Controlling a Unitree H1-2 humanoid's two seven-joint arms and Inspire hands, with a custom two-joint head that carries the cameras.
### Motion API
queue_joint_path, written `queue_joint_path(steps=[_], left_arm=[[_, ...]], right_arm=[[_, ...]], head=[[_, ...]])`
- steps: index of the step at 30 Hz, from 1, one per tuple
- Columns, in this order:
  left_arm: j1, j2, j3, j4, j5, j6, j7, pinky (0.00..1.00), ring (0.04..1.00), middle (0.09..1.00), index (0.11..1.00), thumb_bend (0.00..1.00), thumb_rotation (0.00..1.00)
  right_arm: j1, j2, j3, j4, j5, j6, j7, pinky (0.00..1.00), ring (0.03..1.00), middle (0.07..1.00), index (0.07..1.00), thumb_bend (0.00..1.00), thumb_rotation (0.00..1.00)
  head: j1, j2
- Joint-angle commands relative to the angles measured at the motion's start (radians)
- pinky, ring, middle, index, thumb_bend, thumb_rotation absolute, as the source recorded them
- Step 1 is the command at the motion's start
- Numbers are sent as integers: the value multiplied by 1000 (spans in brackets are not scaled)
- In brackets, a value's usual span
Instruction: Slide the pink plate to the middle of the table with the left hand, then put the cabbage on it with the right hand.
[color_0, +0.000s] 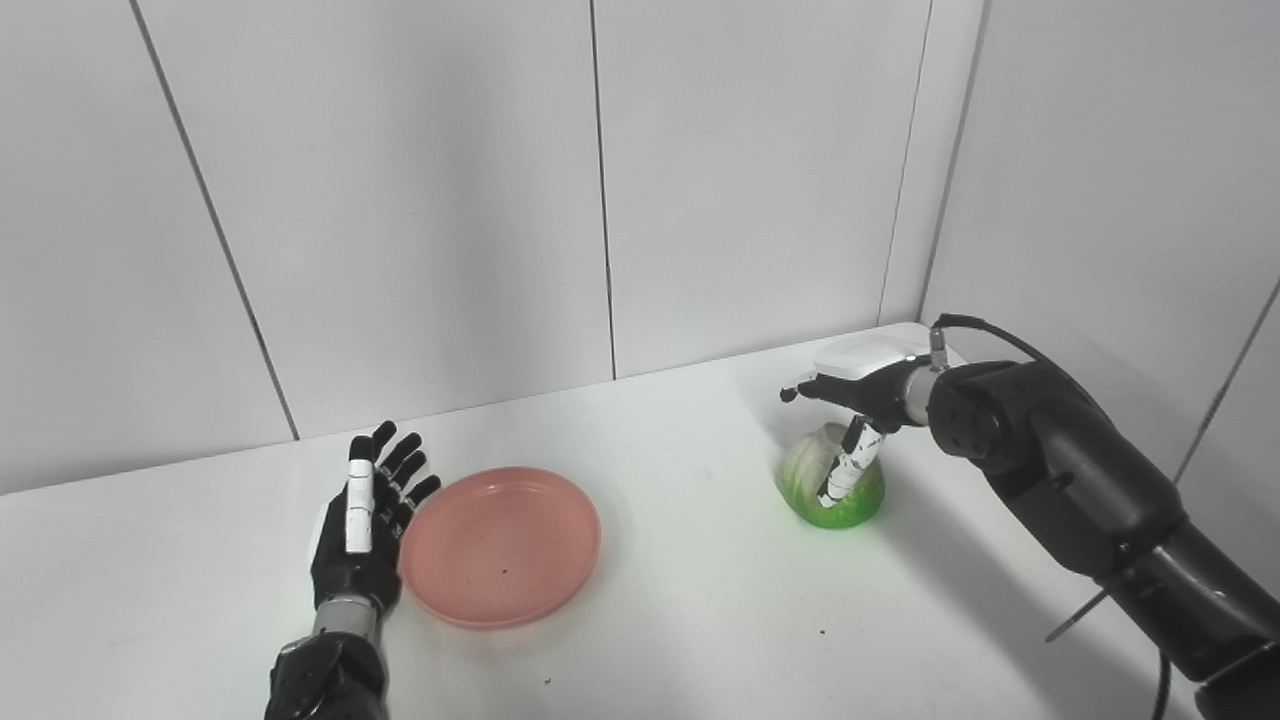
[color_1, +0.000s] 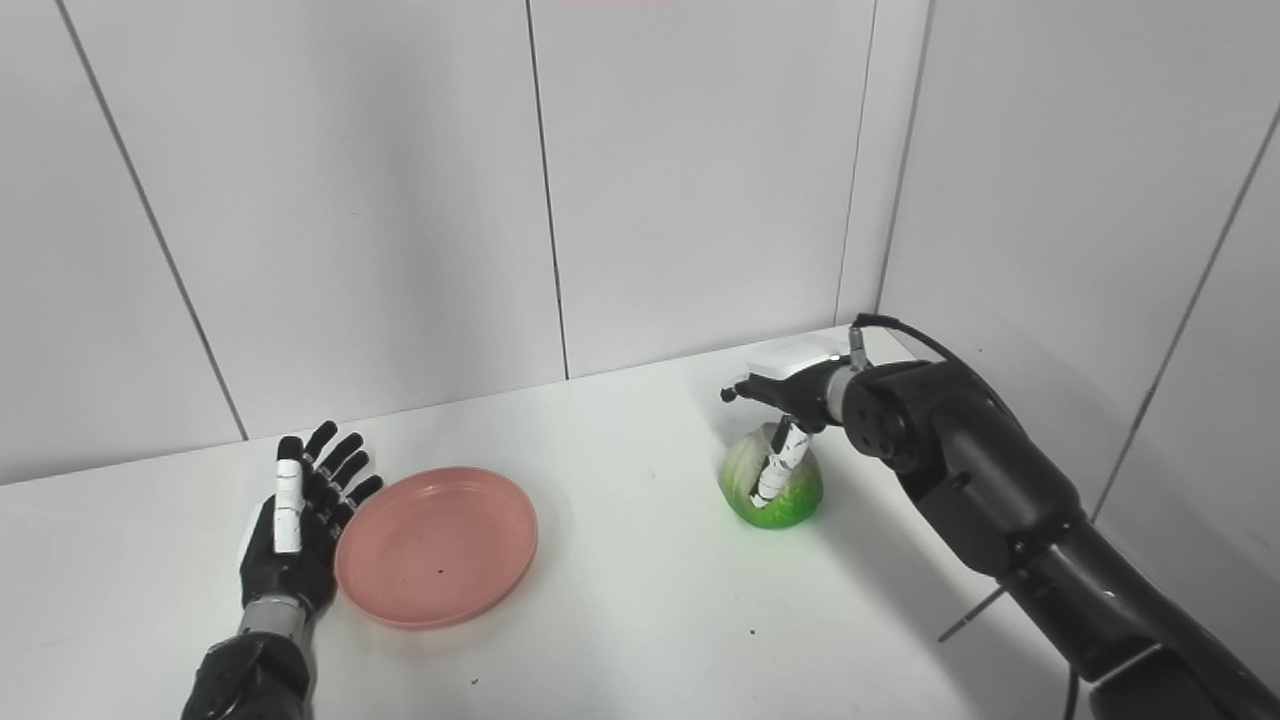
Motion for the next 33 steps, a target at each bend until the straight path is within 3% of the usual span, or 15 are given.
queue_joint_path(steps=[1, 15, 19, 27, 33], left_arm=[[41, 11, 0, 26, 7, -16, -1, 804, 901, 853, 885, 932, 834], [48, 13, -1, 26, 16, -16, 0, 788, 891, 849, 891, 934, 832], [52, 11, 4, 21, 18, -16, 2, 786, 893, 845, 888, 934, 825], [61, 7, 8, 9, 18, -16, -2, 772, 894, 853, 888, 930, 811], [63, 13, 6, 6, 22, -18, -3, 776, 893, 856, 890, 939, 817]], right_arm=[[-64, -31, -5, -4, -8, 17, -1, 663, 874, 950, 902, 1000, 422], [-92, -14, 63, 46, -53, 9, 11, 648, 853, 930, 914, 1000, 366], [-98, -11, 81, 69, -64, 13, 21, 682, 917, 962, 915, 1000, 340], [-87, 16, 97, 149, -65, 5, -19, 625, 857, 939, 897, 1000, 323], [-89, 29, 124, 222, -71, 1, -43, 692, 918, 968, 894, 1000, 333]], head=[[2, 1], [13, -1], [18, 2], [26, 9], [29, 17]])
